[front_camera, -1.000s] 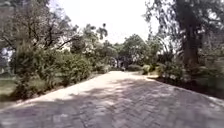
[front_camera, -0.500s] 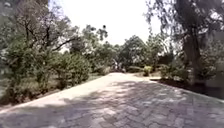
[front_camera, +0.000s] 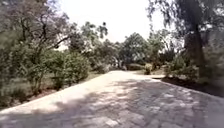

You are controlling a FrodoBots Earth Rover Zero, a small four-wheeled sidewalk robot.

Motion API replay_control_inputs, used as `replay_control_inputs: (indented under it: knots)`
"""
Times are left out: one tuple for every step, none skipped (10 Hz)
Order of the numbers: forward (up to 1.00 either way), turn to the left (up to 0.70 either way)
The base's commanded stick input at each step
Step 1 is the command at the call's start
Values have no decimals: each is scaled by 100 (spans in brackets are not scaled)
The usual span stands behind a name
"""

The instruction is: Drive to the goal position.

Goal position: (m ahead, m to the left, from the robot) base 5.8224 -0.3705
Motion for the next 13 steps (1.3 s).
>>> replay_control_inputs:
  knots:
    - [70,0]
    - [70,-1]
    - [70,-19]
    - [70,-35]
    - [70,-35]
    - [70,-35]
    - [70,-35]
    - [70,-27]
    - [70,-11]
    - [70,0]
    - [70,0]
    - [70,0]
    - [70,0]
